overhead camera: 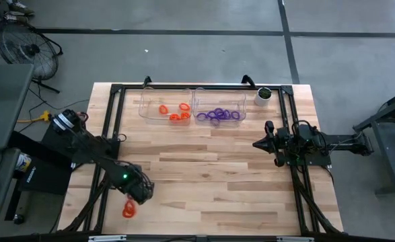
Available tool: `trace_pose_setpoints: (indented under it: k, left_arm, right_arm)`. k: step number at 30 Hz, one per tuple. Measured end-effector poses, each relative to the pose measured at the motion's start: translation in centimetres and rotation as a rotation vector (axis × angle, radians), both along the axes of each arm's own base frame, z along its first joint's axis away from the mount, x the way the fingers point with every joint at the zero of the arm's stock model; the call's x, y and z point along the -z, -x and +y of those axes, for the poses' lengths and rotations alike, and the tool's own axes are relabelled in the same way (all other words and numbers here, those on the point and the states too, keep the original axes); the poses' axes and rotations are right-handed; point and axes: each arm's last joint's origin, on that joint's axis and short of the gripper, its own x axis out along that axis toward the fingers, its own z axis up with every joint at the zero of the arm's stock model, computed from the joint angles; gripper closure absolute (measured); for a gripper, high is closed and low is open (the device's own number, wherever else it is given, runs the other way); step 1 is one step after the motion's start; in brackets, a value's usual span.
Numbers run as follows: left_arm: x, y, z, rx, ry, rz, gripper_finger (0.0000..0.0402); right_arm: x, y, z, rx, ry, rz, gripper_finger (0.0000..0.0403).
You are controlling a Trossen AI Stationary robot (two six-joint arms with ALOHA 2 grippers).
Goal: Sort spring keychains
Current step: Put the violet spring keychain into the right transparent bin
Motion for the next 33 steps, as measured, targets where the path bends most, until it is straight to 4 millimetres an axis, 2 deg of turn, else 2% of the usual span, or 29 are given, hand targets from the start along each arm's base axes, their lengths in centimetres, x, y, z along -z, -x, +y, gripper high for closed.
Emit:
trace_pose_setpoints:
  k: [13,33]
  left_arm:
    - [-0.7,-1.8,3.0,0.081,-0.103,-0.098,0.0402]
    - [-2.3,-2.5,3.8,0.157,-0.281,-0.322,0.0401]
  right_arm:
    - [0.0,0.0,0.0,0.000,0.000,0.000,0.0391]
    - [0.0,0.0,0.0,0.000,0.000,0.000,0.0391]
